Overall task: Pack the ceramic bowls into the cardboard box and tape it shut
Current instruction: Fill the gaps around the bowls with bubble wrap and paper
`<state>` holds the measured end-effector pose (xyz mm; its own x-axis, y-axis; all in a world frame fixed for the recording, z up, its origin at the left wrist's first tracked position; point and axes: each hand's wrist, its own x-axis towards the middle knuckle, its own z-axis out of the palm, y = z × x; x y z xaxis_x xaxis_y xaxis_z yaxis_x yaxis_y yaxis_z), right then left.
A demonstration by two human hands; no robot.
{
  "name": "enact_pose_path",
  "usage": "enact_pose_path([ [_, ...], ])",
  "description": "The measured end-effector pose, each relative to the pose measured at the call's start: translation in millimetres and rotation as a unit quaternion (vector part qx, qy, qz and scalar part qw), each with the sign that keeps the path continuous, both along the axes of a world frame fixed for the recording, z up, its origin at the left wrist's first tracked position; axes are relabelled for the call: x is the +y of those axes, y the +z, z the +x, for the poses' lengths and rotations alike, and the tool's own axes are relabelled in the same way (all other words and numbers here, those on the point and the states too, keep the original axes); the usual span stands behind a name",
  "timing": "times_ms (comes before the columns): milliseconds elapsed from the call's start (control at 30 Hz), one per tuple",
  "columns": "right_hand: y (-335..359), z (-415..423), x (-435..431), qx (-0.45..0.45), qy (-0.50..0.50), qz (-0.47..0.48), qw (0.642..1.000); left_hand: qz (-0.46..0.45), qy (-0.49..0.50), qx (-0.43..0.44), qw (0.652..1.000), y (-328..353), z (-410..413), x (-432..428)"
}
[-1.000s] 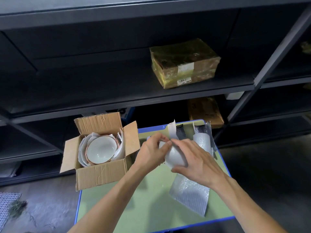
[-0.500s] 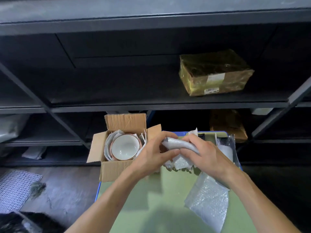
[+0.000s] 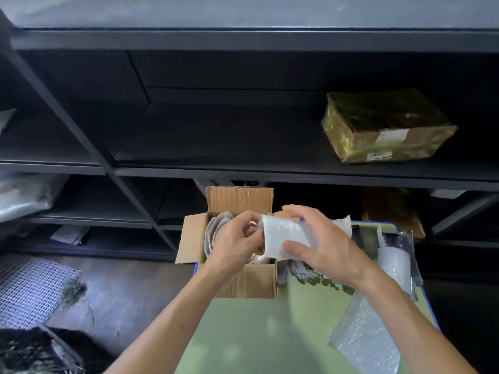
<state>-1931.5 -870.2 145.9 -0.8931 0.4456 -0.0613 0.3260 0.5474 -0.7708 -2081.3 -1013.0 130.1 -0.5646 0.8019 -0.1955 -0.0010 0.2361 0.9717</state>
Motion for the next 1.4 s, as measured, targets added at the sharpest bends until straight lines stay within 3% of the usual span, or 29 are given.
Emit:
enact_pose_path([
  [300, -9.2, -35.9, -27.4, 0.020, 0.024, 0.189, 0.981, -0.045, -0.062, -0.070, 0.995, 7.9, -32.5, -11.6],
  [533, -25.9, -54.6, -41.2, 0.005, 0.041, 0.264, 0.964, -0.033, -0.065, -0.139, 0.988, 14.4, -55.1, -25.3],
  [700, -25.1, -64.6, -54.5, -0.024, 0.007, 0.230, 0.973, -0.047, -0.062, -0.172, 0.982, 11.1, -71.5, -33.7],
  [833, -22.6, -66.1, -58.9, -0.064, -0.005, 0.162, 0.985, -0.033, -0.107, -0.038, 0.993, 1.5, -81.0, -43.4],
  [1000, -24.2, -62.0, -68.9, -0.127, -0.023, 0.106, 0.986, -0.034, -0.157, 0.052, 0.986, -13.0, -82.6, -41.6],
  [1267, -41.1, -48.1, -74.7, -0.131, -0.026, 0.229, 0.964, -0.050, -0.098, -0.064, 0.992, -24.1, -67.4, -24.5],
  [1400, -47.0, -41.6, -63.6, -0.099, -0.056, 0.222, 0.968, -0.064, -0.120, -0.051, 0.989, -23.0, -65.2, -11.6],
])
